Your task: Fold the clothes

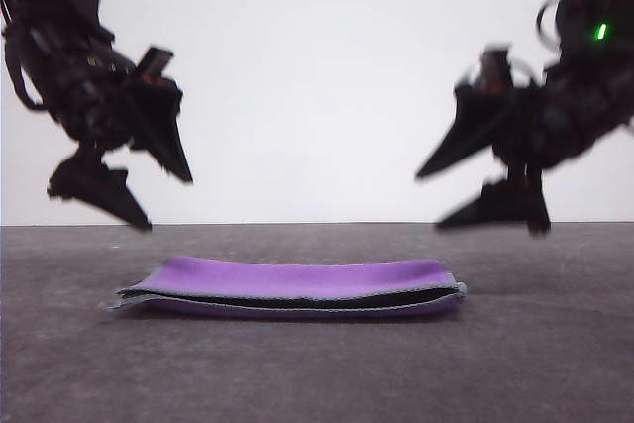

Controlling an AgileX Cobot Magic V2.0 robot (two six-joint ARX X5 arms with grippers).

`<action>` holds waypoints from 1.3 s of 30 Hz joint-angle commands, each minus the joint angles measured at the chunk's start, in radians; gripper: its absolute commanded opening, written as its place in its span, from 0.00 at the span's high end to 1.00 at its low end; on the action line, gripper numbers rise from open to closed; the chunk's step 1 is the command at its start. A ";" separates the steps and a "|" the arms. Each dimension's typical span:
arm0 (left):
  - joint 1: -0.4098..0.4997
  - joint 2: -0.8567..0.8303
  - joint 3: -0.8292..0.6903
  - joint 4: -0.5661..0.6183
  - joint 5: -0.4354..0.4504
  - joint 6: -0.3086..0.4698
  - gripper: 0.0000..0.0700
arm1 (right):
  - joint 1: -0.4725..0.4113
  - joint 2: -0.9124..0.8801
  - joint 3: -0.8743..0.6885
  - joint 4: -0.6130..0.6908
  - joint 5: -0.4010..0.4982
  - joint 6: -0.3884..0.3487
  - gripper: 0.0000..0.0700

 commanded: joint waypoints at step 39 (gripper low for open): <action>0.130 -0.547 -0.114 -0.024 -0.291 -0.129 0.44 | -0.012 -0.474 -0.460 0.394 0.541 0.483 0.45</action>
